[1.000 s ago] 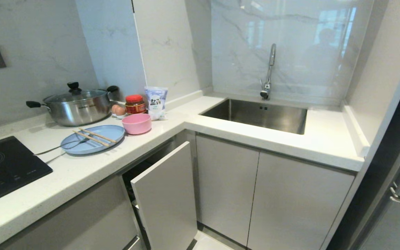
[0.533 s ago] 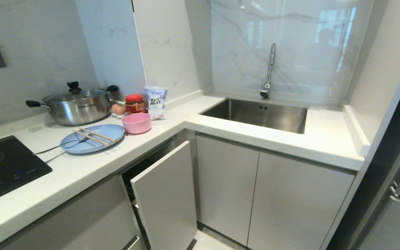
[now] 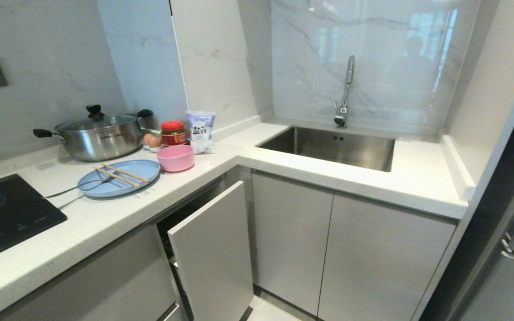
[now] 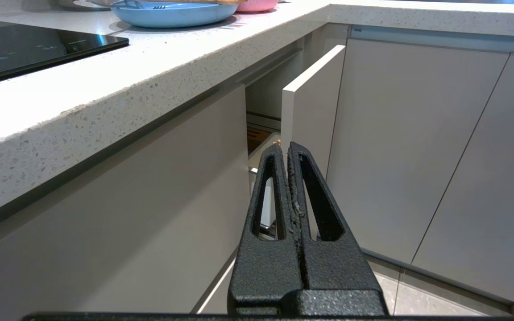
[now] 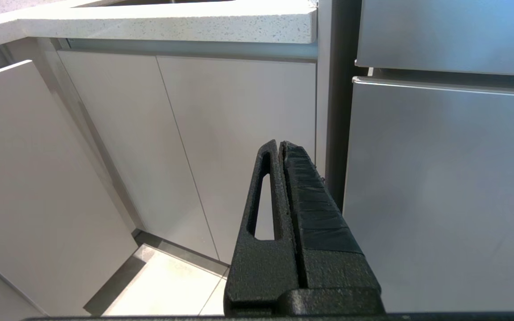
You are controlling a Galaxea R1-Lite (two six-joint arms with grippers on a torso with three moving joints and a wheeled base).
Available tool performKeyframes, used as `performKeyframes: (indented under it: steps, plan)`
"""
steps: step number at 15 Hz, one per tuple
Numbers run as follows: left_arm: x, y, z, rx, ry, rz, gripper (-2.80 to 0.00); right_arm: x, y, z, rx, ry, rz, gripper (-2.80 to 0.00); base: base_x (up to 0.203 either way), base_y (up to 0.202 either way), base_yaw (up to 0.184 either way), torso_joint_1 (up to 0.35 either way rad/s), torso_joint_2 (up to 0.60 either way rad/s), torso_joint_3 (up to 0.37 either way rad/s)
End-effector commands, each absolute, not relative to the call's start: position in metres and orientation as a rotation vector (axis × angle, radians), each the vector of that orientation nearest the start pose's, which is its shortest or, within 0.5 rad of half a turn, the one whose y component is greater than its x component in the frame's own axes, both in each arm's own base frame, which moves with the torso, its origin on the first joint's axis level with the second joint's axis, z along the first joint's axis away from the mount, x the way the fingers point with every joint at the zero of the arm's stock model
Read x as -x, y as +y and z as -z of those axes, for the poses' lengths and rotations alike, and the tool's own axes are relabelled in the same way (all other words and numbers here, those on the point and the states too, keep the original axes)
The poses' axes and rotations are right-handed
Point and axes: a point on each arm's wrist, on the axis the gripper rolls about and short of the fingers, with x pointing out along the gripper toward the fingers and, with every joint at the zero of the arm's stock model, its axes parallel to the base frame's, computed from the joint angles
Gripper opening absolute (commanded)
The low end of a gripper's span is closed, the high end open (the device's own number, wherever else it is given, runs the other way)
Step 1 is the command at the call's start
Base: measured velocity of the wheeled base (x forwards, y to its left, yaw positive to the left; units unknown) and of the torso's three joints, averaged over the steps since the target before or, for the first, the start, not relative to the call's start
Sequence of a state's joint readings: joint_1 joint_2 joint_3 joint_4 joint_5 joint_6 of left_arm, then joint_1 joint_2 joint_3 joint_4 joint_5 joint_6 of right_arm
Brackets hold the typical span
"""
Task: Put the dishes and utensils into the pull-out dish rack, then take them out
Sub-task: Open the cupboard
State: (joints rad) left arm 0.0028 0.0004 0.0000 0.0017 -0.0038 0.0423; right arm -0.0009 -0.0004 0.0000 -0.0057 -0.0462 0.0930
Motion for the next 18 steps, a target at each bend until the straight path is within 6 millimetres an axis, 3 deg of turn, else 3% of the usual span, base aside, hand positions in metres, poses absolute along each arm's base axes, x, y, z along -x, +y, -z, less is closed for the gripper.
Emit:
performKeyframes:
  steps: [1, 5, 7, 11, 12, 15, 18]
  plan:
    - [0.023, 0.000, -0.075, -0.043, 0.002, 0.002, -2.80, 0.023, -0.001, -0.076, -0.094, -0.013, 0.047, -2.80, 0.000, 0.000, 0.000, 0.000, 0.00, 0.000]
    - [0.023, 0.000, -0.076, -0.060, -0.004, 0.007, -2.80, 0.023, -0.001, -0.076, -0.094, -0.013, 0.046, -2.80, 0.000, 0.000, 0.000, 0.000, 0.00, 0.000]
    - [0.032, 0.000, -0.101, -0.060, -0.064, 0.005, -2.80, 0.023, -0.001, -0.076, -0.094, -0.013, 0.046, -2.80, 0.000, 0.000, 0.000, 0.000, 0.00, 0.000]
    - [0.063, 0.000, -0.189, -0.061, -0.167, 0.003, -2.80, 0.023, -0.001, -0.076, -0.094, -0.013, 0.045, -2.80, 0.000, 0.000, 0.000, 0.000, 0.00, 0.000]
    - [0.060, 0.000, -0.215, -0.060, -0.160, 0.003, -2.80, 0.023, -0.001, -0.076, -0.094, -0.013, 0.047, -2.80, 0.000, 0.000, 0.000, 0.000, 0.00, 0.000]
    - [0.034, 0.000, -0.294, -0.057, -0.142, 0.006, -2.80, 0.023, -0.001, -0.076, -0.094, -0.013, 0.047, -2.80, 0.000, 0.000, 0.000, 0.000, 0.00, 0.000]
    - [-0.014, 0.000, -0.361, -0.053, -0.132, 0.009, -2.80, 0.023, -0.001, -0.076, -0.094, -0.013, 0.045, -2.80, 0.000, 0.000, 0.000, 0.000, 0.00, 0.000]
